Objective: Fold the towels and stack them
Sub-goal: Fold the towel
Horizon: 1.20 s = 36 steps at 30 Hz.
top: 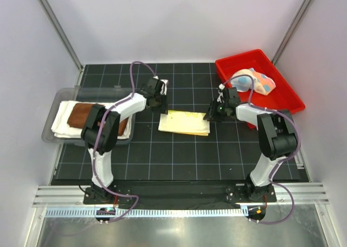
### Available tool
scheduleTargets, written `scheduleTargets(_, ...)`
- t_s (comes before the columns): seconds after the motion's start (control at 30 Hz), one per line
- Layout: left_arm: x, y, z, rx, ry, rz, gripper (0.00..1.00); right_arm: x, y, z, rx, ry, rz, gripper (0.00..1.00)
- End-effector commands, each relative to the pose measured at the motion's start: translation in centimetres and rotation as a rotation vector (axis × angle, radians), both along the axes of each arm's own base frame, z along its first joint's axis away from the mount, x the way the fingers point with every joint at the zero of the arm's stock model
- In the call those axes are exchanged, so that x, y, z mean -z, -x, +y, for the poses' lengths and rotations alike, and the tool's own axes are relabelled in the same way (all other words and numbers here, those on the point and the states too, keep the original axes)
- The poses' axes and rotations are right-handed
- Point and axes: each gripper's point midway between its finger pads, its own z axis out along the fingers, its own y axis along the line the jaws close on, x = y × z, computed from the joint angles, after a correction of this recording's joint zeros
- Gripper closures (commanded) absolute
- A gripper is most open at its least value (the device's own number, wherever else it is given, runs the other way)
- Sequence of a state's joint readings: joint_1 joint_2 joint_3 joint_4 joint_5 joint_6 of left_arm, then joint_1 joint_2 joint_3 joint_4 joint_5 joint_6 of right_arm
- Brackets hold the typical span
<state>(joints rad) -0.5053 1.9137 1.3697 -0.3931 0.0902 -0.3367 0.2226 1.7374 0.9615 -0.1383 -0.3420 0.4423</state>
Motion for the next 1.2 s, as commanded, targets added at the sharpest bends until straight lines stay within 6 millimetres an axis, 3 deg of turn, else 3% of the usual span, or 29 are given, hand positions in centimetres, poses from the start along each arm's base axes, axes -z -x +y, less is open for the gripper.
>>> scheduleTargets(0.0,1.6,-2.4,1.3,-0.040,0.014,0.028,0.62,0.1,-2.2,-0.2,-0.021,0.033,-0.067,0.66)
scheduleTargets(0.1,1.8,-3.4,1.8,-0.054,0.018,0.034,0.62,0.4,-2.4,-0.7,-0.027,0.070,-0.054,0.70)
scheduleTargets(0.17,1.5,-3.5,1.5,-0.038,0.034,0.042,0.62,-0.9,-2.5,-0.9,-0.027,0.080,-0.068,0.71)
scheduleTargets(0.33,-2.3,-3.1,1.1,-0.007,0.077,-0.007,0.58,-4.6,-1.3,0.0,-0.046,0.077,-0.094,0.71)
scheduleTargets(0.47,-4.8,-2.4,1.6,-0.012,0.079,-0.023,0.55,-5.1,1.4,1.7,-0.096,0.050,-0.075,0.71)
scheduleTargets(0.53,-4.7,-0.8,1.7,0.004,0.090,0.018,0.46,-4.0,2.8,2.4,-0.112,0.038,-0.049,0.71)
scheduleTargets(0.67,-2.9,2.3,1.8,0.009,0.132,0.111,0.44,-1.4,4.5,1.8,-0.091,0.049,-0.013,0.73)
scheduleTargets(0.7,-1.5,3.3,2.1,-0.002,0.129,0.138,0.44,-0.9,4.8,1.6,-0.088,0.055,-0.005,0.73)
scheduleTargets(0.83,0.7,4.9,1.9,-0.027,0.169,0.194,0.45,1.1,6.8,1.5,-0.114,0.040,0.031,0.74)
scheduleTargets(0.97,1.5,5.1,1.9,-0.038,0.171,0.212,0.44,1.7,7.3,0.9,-0.131,0.077,0.036,0.74)
scheduleTargets(1.17,1.7,3.8,2.2,-0.075,0.139,0.189,0.44,0.8,6.9,0.7,-0.129,0.087,0.005,0.75)
